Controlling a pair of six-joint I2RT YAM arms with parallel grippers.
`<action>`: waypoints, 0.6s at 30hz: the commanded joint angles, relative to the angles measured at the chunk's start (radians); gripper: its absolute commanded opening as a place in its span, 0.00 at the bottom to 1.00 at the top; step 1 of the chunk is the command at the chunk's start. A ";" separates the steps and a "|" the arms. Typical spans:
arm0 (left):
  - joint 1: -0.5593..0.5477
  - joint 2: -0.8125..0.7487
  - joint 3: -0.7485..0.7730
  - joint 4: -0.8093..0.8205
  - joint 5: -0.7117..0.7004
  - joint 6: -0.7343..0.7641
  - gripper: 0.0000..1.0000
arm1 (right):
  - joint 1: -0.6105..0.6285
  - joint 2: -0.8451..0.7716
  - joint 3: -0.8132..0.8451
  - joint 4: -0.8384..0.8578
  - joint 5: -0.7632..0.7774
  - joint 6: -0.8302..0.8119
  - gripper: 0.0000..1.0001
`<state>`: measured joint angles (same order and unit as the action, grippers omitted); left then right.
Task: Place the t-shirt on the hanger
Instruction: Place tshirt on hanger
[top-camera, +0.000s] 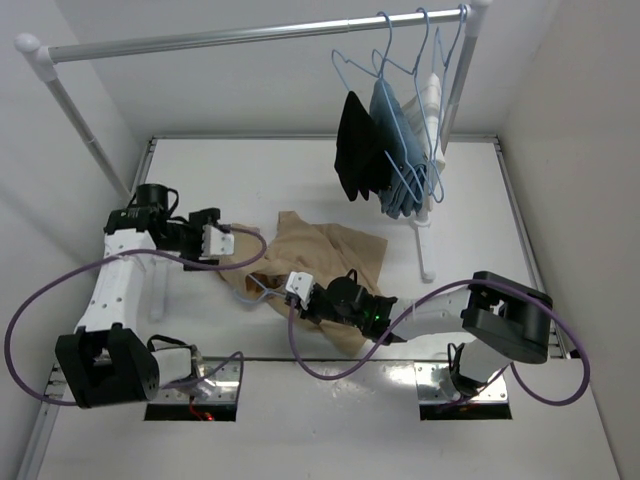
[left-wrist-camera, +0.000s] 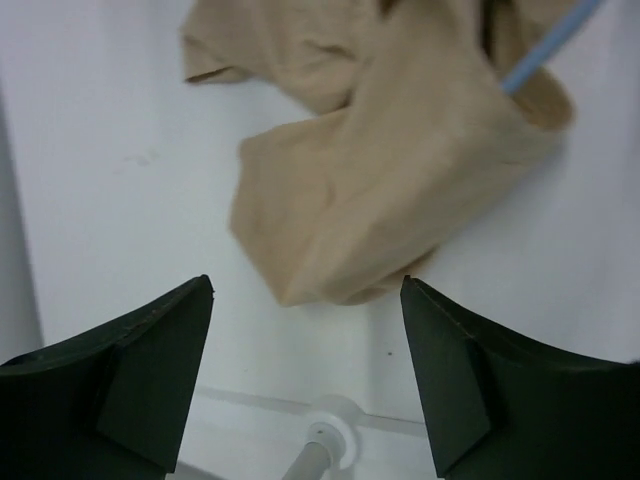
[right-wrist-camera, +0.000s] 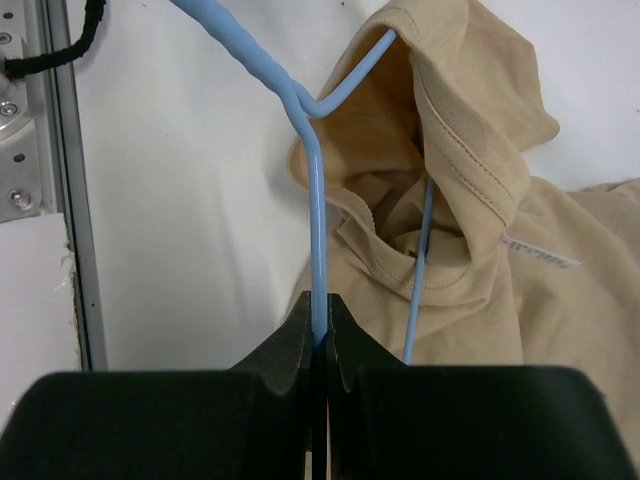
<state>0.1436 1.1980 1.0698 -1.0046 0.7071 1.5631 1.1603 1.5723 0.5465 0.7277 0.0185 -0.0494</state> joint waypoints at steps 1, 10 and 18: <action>-0.018 -0.010 0.009 -0.295 0.040 0.362 0.82 | 0.002 -0.021 -0.010 0.094 0.000 -0.003 0.00; -0.240 -0.090 -0.148 -0.104 0.031 0.169 0.88 | 0.002 -0.021 -0.010 0.104 -0.009 -0.027 0.00; -0.228 -0.049 -0.192 0.035 -0.017 0.141 0.76 | 0.002 -0.031 0.010 0.073 0.000 -0.047 0.00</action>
<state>-0.0948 1.1385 0.8841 -1.0313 0.6743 1.7058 1.1603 1.5723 0.5350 0.7460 0.0189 -0.0795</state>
